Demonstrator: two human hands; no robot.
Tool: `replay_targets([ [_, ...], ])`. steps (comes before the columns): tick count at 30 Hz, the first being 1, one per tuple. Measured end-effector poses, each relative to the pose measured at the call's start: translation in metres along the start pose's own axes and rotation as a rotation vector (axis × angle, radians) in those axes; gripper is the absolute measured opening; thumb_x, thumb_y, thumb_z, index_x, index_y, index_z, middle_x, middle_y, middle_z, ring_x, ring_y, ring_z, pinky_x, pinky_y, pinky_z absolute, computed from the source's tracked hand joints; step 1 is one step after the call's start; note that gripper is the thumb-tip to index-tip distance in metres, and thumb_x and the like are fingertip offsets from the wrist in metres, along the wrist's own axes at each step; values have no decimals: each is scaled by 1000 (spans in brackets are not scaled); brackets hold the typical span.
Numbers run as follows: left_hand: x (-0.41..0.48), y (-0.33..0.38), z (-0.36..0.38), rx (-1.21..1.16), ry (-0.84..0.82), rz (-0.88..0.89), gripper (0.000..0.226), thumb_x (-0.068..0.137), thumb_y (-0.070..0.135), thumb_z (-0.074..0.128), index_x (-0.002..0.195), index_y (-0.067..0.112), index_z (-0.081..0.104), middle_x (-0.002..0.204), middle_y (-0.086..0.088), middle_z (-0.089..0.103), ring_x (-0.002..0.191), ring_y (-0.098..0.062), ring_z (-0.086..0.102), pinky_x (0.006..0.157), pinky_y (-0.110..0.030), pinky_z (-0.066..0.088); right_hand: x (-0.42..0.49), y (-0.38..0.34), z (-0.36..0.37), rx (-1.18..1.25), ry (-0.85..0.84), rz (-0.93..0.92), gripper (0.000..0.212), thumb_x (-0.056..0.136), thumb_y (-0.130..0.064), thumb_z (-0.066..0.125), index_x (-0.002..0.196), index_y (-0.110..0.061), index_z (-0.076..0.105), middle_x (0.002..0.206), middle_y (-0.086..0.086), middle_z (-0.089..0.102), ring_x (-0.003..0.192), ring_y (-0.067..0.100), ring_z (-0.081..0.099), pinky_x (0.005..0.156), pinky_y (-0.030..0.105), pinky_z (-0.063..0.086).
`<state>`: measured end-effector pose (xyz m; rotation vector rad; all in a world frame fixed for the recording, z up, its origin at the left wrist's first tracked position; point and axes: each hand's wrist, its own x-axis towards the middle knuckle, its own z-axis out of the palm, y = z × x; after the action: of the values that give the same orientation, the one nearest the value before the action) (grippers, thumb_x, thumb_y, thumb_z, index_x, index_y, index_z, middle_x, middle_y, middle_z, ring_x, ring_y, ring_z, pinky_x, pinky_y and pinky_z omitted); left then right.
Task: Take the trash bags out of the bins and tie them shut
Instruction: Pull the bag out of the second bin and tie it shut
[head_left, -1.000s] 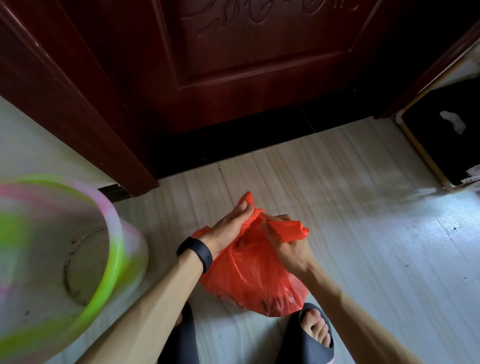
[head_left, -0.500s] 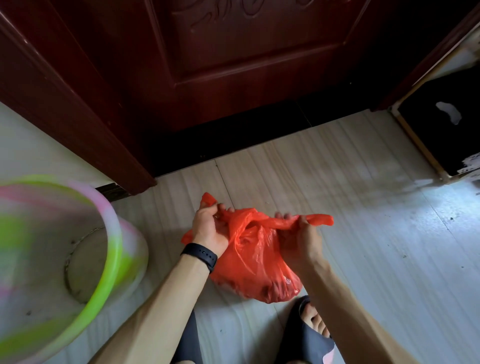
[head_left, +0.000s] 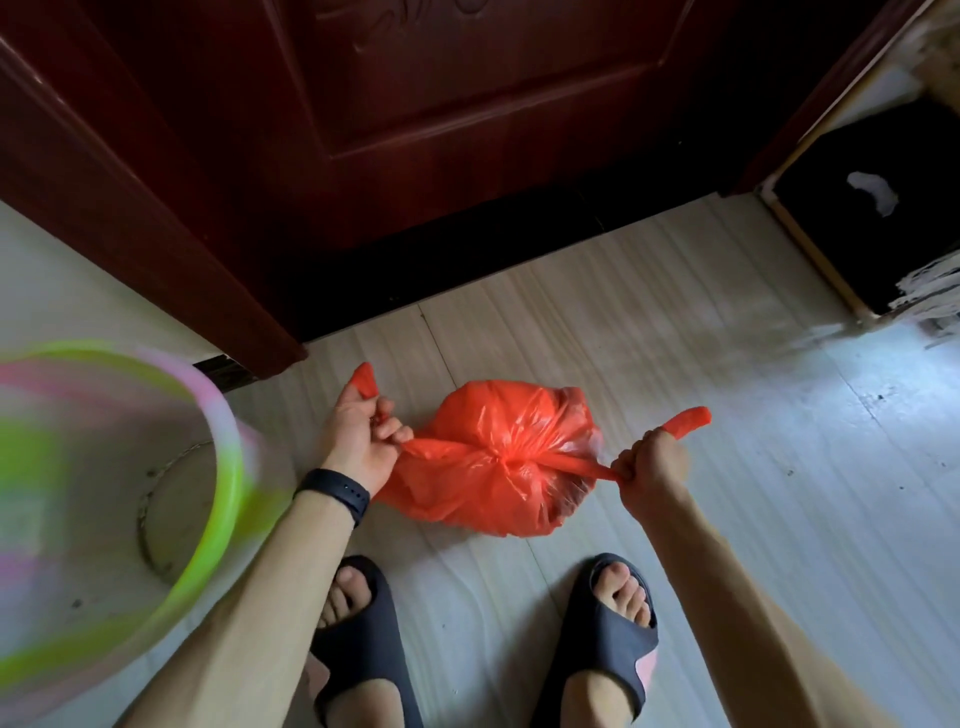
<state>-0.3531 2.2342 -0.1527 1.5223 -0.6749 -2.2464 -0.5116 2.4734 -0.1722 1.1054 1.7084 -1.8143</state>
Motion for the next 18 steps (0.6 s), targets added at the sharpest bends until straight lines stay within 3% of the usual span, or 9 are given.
replay_targets([
  [2,-2,1,7,129,-84,58,51,96,-2,34,131,29,55,59,2,45,41,-10,35,46,-24,33,0,-4,-1,-87,-30,-9,29,91,-3,27,68,-21,29,38,-6,23,29,9,24,35,18,19],
  [4,-4,7,14,272,-166,139,43,97,4,42,131,26,57,68,1,61,55,-15,57,57,-27,45,1,-5,-2,-63,-112,-6,26,91,-3,34,70,-18,36,42,-4,33,35,12,34,39,21,33],
  [5,-4,10,16,367,-192,181,38,97,9,46,129,26,60,84,2,69,70,-15,67,66,-27,48,-2,-5,-3,-23,-169,-11,21,94,-9,41,74,-16,42,48,-2,42,42,13,44,45,24,42],
  [7,-5,15,18,588,-200,279,30,96,17,53,120,31,64,112,7,69,102,-7,67,85,-26,46,-9,-4,-4,3,-278,-34,20,98,-35,51,92,-17,54,73,3,61,69,16,61,71,31,52],
  [9,-9,12,12,690,-162,372,32,93,20,60,124,29,63,122,12,64,115,-4,58,96,-22,40,-15,1,-9,-52,-334,-83,44,94,-61,47,116,-23,54,105,6,66,100,19,63,94,37,46],
  [11,-13,2,-4,683,-72,462,39,91,24,64,130,22,60,124,8,63,114,-5,58,95,-20,40,-19,10,-18,-107,-344,-143,71,83,-78,43,130,-25,49,129,5,60,121,20,56,105,40,38],
  [14,-18,-16,-33,618,76,455,43,74,44,73,110,22,66,108,3,70,103,-13,64,89,-28,45,-24,28,-32,-198,-350,-184,108,66,-91,39,149,-22,40,147,3,50,134,19,47,109,42,33],
  [16,-21,-22,-43,441,140,348,46,67,51,72,98,18,63,106,-8,71,101,-21,66,88,-33,47,-30,39,-38,-289,-371,-264,98,69,-92,38,147,-32,42,149,-5,49,134,14,46,113,43,31],
  [18,-24,-29,-45,331,199,304,34,84,46,63,96,15,59,104,-13,70,102,-26,66,86,-34,46,-33,49,-42,-398,-420,-368,73,77,-87,39,129,-38,56,135,-15,58,129,6,50,115,41,32],
])
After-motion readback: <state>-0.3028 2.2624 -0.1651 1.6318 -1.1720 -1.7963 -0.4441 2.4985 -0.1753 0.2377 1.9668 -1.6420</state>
